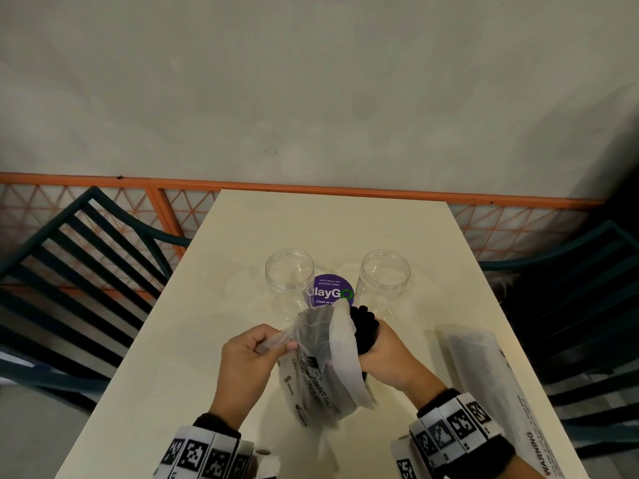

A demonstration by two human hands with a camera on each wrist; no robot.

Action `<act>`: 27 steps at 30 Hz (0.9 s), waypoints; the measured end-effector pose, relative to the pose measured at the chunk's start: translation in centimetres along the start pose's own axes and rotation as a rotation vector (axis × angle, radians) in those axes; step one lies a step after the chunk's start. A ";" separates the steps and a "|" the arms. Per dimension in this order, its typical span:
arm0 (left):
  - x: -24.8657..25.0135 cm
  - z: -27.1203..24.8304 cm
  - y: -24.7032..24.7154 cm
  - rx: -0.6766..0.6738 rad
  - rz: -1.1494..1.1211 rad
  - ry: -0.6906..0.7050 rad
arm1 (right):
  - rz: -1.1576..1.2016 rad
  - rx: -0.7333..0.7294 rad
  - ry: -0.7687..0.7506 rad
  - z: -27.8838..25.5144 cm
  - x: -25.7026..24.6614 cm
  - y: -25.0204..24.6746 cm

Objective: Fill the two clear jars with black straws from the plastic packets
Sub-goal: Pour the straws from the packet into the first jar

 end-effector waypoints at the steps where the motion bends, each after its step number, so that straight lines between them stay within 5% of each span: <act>1: 0.0 0.0 0.1 0.005 -0.002 0.008 | 0.011 0.012 -0.004 -0.1 -0.1 0.0; 8: -1.0 0.0 0.5 -0.152 -0.185 -0.142 | 0.054 0.132 0.024 -0.3 0.1 -1.2; 13: -0.7 0.4 0.2 -0.325 -0.206 -0.159 | 0.021 0.056 0.001 -0.3 -0.1 -1.0; 18: -1.3 1.4 -0.8 -0.091 -0.050 -0.037 | -0.081 0.036 -0.028 0.3 -0.9 -0.2; 27: -3.8 0.5 -1.9 -0.108 -0.178 -0.226 | -0.277 -0.220 -0.065 0.3 1.0 2.2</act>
Point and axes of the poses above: each hand's wrist, its own z-axis towards the middle knuckle, its own y-axis out of the palm, x = y × z, the point moved 5 cm from there along z, towards the middle knuckle, and after that the axes turned 13 degrees about -z, right-handed, at the moved point
